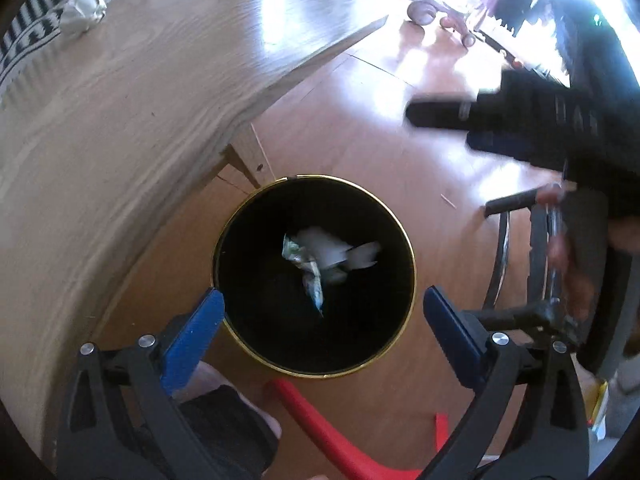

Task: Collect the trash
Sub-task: 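Carry both items to the black bin and open both grippers to drop them, then return both grippers to the table toward the remaining trash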

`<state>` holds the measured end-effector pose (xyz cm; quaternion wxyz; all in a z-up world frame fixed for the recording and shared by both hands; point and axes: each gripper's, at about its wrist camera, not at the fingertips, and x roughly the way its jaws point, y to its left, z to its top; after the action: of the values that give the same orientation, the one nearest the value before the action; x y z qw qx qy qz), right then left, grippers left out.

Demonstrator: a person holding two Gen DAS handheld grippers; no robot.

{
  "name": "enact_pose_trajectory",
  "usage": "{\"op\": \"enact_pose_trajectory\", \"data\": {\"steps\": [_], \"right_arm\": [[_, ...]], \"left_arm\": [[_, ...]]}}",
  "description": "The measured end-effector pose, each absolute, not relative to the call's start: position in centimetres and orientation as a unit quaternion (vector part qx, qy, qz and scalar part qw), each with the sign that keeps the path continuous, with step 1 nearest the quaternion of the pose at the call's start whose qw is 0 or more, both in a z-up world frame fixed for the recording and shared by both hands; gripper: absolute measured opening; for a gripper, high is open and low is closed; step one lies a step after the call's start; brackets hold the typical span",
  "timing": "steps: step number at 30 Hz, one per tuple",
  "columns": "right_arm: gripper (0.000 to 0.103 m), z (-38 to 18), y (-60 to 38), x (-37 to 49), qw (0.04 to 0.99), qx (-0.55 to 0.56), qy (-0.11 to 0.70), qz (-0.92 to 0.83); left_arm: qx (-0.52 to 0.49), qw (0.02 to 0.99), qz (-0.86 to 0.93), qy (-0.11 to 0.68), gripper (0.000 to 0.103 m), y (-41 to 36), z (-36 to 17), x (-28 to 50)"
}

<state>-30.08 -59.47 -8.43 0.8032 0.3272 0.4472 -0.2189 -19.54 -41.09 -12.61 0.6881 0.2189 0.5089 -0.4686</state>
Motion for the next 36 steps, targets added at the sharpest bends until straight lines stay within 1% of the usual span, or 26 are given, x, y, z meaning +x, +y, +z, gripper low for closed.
{"op": "enact_pose_trajectory", "data": {"steps": [3, 7, 9, 13, 15, 17, 20, 23, 25, 36], "right_arm": [[0.096, -6.1, -59.2, -30.2, 0.834, 0.294, 0.399, -0.243], [0.096, -4.5, -57.1, -28.0, 0.863, 0.216, 0.393, -0.233], [0.096, -4.1, -56.4, -26.9, 0.871, 0.221, 0.387, -0.208], [0.096, -3.3, -53.4, -22.5, 0.885, 0.218, 0.381, -0.156], [0.096, -2.9, -52.0, -20.1, 0.889, 0.211, 0.384, -0.137], [0.096, -2.5, -50.0, -17.5, 0.893, 0.199, 0.387, -0.115], [0.096, -2.1, -47.1, -13.7, 0.897, 0.182, 0.393, -0.087], [0.096, -2.2, -44.4, -10.1, 0.896, 0.168, 0.406, -0.056], [0.096, -2.2, -42.6, -8.3, 0.896, 0.157, 0.414, -0.040], [0.096, -3.7, -34.7, 0.6, 0.889, 0.081, 0.449, 0.026]], "left_arm": [[0.187, 0.719, -0.457, 0.488, 0.097, -39.5, -9.5, -18.0], [0.115, 0.781, -0.403, 0.464, 0.097, -33.6, -4.3, -13.8], [0.085, 0.822, -0.355, 0.437, 0.097, -28.8, -1.7, -11.0], [0.057, 0.875, -0.233, 0.422, 0.097, -19.4, 0.3, -6.0], [0.029, 0.885, -0.170, 0.433, 0.097, -13.7, 0.3, -3.8], [0.020, 0.890, -0.128, 0.438, 0.097, -10.0, -0.1, -2.5], [0.017, 0.891, -0.090, 0.444, 0.097, -5.9, -0.6, -0.3], [0.015, 0.886, -0.073, 0.457, 0.097, -3.6, -2.2, 1.9], [0.011, 0.882, -0.074, 0.465, 0.097, -3.1, -2.2, 3.0], [0.035, 0.866, -0.098, 0.489, 0.097, -3.9, -6.8, 9.4]]}}
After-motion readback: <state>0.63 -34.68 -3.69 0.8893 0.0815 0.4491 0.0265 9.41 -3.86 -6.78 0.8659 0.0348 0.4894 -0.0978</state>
